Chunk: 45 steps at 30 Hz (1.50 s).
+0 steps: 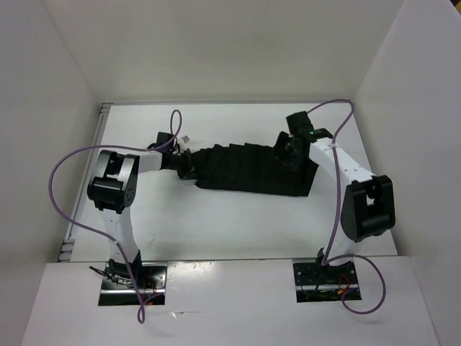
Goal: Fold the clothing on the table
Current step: Fold the skirt
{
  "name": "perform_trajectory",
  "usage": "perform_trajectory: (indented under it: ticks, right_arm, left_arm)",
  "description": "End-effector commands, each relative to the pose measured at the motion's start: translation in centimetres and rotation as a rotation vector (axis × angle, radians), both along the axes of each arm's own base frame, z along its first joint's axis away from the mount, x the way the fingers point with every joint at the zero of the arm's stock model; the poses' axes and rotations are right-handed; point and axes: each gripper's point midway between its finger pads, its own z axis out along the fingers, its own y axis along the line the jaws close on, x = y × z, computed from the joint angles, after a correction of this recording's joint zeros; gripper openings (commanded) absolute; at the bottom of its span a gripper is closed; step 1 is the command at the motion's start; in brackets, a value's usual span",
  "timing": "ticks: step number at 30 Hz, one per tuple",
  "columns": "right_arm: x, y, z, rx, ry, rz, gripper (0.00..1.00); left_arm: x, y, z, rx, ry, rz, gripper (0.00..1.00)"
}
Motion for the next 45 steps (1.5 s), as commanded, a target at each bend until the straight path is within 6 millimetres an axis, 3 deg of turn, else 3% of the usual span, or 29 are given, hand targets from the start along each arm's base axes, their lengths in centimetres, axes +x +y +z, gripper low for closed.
perform_trajectory:
  ticks: [1, 2, 3, 4, 5, 6, 10, 11, 16, 17, 21, 23, 26, 28, 29, 30, 32, 36, 38, 39, 40, 42, 43, 45]
  right_arm:
    - [3.1, 3.6, 1.1, 0.036, -0.073, 0.104, 0.58]
    - [3.3, 4.3, 0.9, 0.038, -0.068, 0.130, 0.50]
    - [3.5, 5.2, -0.6, 0.044, -0.029, 0.150, 0.39]
    - [4.2, 6.3, -0.3, 0.056, -0.045, 0.182, 0.29]
    - [4.6, 6.7, -0.7, 0.067, -0.035, 0.190, 0.11]
    - [4.6, 7.6, -1.1, 0.076, -0.024, 0.210, 0.00]
    - [5.2, 10.9, -2.6, 0.146, 0.006, 0.287, 0.00]
    - [5.2, 10.9, -2.9, 0.149, 0.018, 0.276, 0.00]
    - [3.9, 13.5, -4.9, 0.206, 0.071, 0.337, 0.00]
    - [3.5, 13.9, -6.1, 0.199, 0.098, 0.345, 0.00]
    - [2.2, 14.4, -9.8, 0.171, 0.189, 0.322, 0.00]
    - [1.3, 15.0, -11.5, 0.157, 0.229, 0.338, 0.00]
    - [1.1, 17.0, -12.2, 0.168, 0.240, 0.371, 0.00]
    - [1.3, 18.6, -12.0, 0.199, 0.225, 0.406, 0.00]
    - [1.4, 20.3, -10.9, 0.259, 0.215, 0.447, 0.00]
    - [1.3, 21.7, -11.2, 0.296, 0.214, 0.482, 0.00]
    - [1.7, 24.0, -10.0, 0.382, 0.194, 0.537, 0.00]
    - [1.9, 27.2, -8.4, 0.573, 0.203, 0.621, 0.00]
    - [2.4, 27.5, -8.1, 0.580, 0.195, 0.618, 0.00]
    - [2.3, 27.6, -7.2, 0.591, 0.184, 0.629, 0.00]
    - [2.9, 27.3, -5.1, 0.611, 0.133, 0.638, 0.00]
    - [2.5, 26.2, -3.7, 0.615, 0.116, 0.629, 0.08]
    - [3.0, 24.8, -1.7, 0.615, 0.077, 0.607, 0.12]
    - [3.1, 23.5, 0.0, 0.610, 0.039, 0.597, 0.17]
  left_arm:
    - [-0.1, 0.0, 3.2, 0.012, -0.071, 0.001, 0.00]
    - [0.3, 0.1, 5.4, 0.017, -0.116, 0.010, 0.00]
    - [0.2, 0.2, 6.1, 0.015, -0.127, 0.010, 0.00]
    - [0.4, 0.1, 7.1, 0.015, -0.154, 0.005, 0.00]
    - [0.5, 0.1, 7.7, 0.014, -0.161, 0.005, 0.00]
    - [0.5, 0.1, 8.0, 0.012, -0.170, 0.005, 0.00]
    - [-0.1, -0.1, 8.3, -0.007, -0.167, -0.009, 0.00]
    - [-0.4, 0.0, 8.3, -0.007, -0.165, -0.009, 0.00]
    - [-0.5, -0.1, 8.4, -0.014, -0.163, -0.015, 0.00]
    - [-0.5, -0.2, 8.7, -0.021, -0.162, -0.020, 0.00]
    - [-0.2, -0.7, 12.5, -0.062, -0.231, -0.035, 0.00]
    - [-0.3, -1.4, 15.8, -0.096, -0.285, -0.056, 0.00]
    - [-0.9, -2.5, 18.8, -0.137, -0.328, -0.095, 0.00]
    - [-1.6, -4.1, 20.5, -0.165, -0.353, -0.136, 0.00]
    - [-1.9, -4.7, 21.0, -0.181, -0.348, -0.150, 0.00]
    - [-2.4, -5.5, 21.5, -0.205, -0.359, -0.177, 0.00]
    - [-3.3, -7.3, 21.6, -0.219, -0.355, -0.219, 0.00]
    - [-4.2, -10.1, 19.4, -0.252, -0.286, -0.296, 0.00]
    - [-4.3, -10.7, 18.3, -0.247, -0.257, -0.306, 0.00]
    - [-4.3, -10.7, 17.3, -0.240, -0.227, -0.304, 0.00]
    - [-4.2, -10.6, 17.0, -0.227, -0.233, -0.303, 0.00]
    - [-4.0, -10.4, 16.2, -0.202, -0.226, -0.293, 0.00]
    - [-3.6, -9.8, 16.0, -0.188, -0.226, -0.278, 0.00]
    - [-3.0, -9.1, 16.3, -0.181, -0.238, -0.254, 0.00]
